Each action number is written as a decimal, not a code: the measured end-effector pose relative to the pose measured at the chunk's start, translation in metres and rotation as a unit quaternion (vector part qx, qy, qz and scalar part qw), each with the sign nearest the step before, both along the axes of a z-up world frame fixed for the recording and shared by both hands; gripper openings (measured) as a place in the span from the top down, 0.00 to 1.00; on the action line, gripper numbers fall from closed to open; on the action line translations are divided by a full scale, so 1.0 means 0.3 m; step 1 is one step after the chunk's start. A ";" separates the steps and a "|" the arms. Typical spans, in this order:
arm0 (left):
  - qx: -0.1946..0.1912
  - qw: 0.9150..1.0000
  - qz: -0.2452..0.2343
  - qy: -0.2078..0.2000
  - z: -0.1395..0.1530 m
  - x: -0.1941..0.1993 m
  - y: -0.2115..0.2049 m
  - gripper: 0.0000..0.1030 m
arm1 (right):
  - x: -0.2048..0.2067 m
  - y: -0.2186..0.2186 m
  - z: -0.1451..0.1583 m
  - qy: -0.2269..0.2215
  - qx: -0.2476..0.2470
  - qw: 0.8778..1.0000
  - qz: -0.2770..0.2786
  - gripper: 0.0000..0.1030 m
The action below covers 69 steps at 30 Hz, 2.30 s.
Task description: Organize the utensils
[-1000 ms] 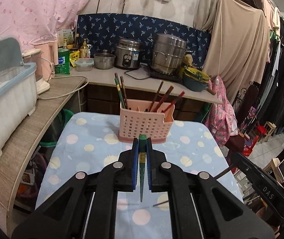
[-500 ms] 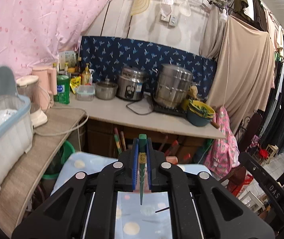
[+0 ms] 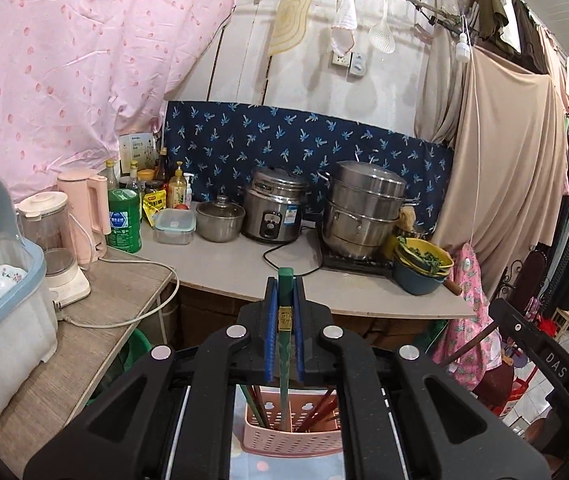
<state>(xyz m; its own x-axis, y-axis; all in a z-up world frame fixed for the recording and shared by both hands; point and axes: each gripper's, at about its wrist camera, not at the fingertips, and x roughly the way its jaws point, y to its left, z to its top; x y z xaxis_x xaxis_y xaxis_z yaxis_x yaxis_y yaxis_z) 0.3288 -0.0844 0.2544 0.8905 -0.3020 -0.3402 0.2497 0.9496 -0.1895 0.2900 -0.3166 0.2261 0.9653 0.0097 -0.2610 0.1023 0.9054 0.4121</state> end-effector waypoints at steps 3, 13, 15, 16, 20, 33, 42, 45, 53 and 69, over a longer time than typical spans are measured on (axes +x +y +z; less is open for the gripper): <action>0.006 1.000 0.000 0.008 -0.037 0.028 -0.011 0.93 | 0.050 0.004 -0.040 0.014 -0.003 1.000 0.000 0.93; 0.014 0.999 0.000 0.040 -0.166 0.098 -0.026 0.93 | 0.143 0.048 -0.182 0.059 -0.010 0.998 0.016 0.93; 0.015 0.999 0.000 0.045 -0.182 0.107 -0.028 0.93 | 0.152 0.062 -0.204 0.066 -0.014 0.998 0.019 0.93; 0.015 0.999 0.000 0.047 -0.193 0.110 -0.025 0.93 | 0.156 0.066 -0.214 0.069 -0.014 0.997 0.021 0.93; 0.018 0.998 -0.001 0.056 -0.221 0.119 -0.032 0.93 | 0.169 0.080 -0.248 0.079 -0.013 0.996 0.025 0.93; 0.046 0.997 -0.001 0.064 -0.282 0.100 -0.071 0.93 | 0.160 0.099 -0.312 0.101 -0.023 0.994 0.026 0.90; 0.054 0.996 -0.001 0.067 -0.285 0.066 -0.077 0.92 | 0.116 0.094 -0.307 0.101 -0.024 0.994 0.025 0.89; 0.056 0.996 -0.002 0.066 -0.283 0.049 -0.078 0.92 | 0.097 0.098 -0.299 0.100 -0.029 0.994 0.024 0.88; 0.062 0.996 -0.003 0.058 -0.263 -0.017 -0.079 0.81 | 0.025 0.107 -0.278 0.099 -0.043 0.994 0.021 0.88; 0.083 0.995 -0.007 0.058 -0.271 -0.210 -0.047 0.66 | -0.200 0.175 -0.274 0.107 -0.092 0.990 0.022 0.77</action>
